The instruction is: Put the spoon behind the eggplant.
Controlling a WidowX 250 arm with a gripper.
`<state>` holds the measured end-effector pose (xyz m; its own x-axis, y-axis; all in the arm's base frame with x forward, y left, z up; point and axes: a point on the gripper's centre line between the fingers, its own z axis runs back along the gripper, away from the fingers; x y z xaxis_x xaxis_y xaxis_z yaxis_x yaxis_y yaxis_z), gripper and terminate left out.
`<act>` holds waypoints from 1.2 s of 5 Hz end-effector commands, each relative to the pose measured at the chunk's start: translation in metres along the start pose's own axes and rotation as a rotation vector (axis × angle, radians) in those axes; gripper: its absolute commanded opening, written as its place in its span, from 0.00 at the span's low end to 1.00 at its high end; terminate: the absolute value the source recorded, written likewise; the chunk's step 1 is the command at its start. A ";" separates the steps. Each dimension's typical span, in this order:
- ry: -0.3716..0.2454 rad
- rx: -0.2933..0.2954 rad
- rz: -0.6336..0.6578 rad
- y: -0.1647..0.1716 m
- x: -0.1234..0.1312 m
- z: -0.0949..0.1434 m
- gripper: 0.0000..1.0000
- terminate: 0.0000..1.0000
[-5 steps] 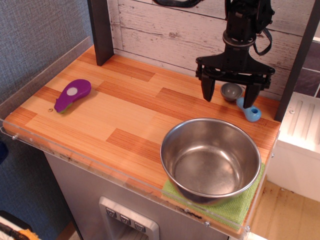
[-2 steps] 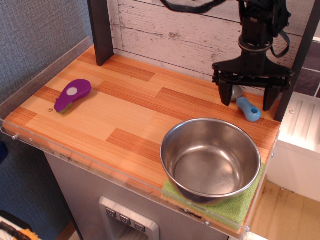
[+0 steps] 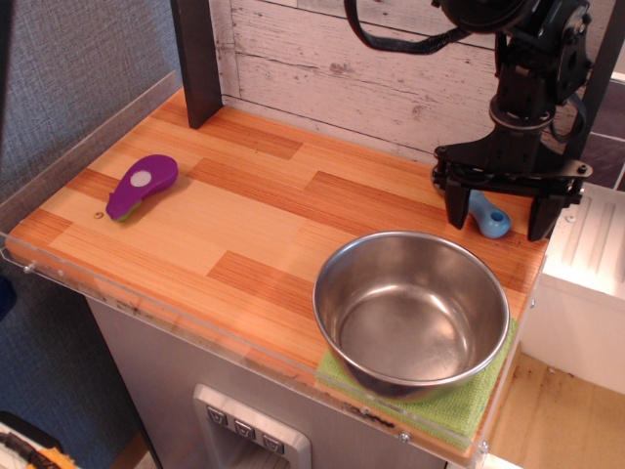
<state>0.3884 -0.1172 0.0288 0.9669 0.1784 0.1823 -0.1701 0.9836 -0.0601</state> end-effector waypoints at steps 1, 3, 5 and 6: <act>-0.039 -0.011 0.029 -0.003 0.017 0.001 1.00 0.00; -0.012 0.017 0.025 0.011 0.018 -0.012 1.00 0.00; 0.002 0.027 -0.011 0.017 0.018 -0.004 0.00 0.00; 0.003 -0.005 -0.044 0.020 0.016 0.019 0.00 0.00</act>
<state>0.3832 -0.0973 0.0178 0.9867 0.1322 0.0950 -0.1302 0.9911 -0.0266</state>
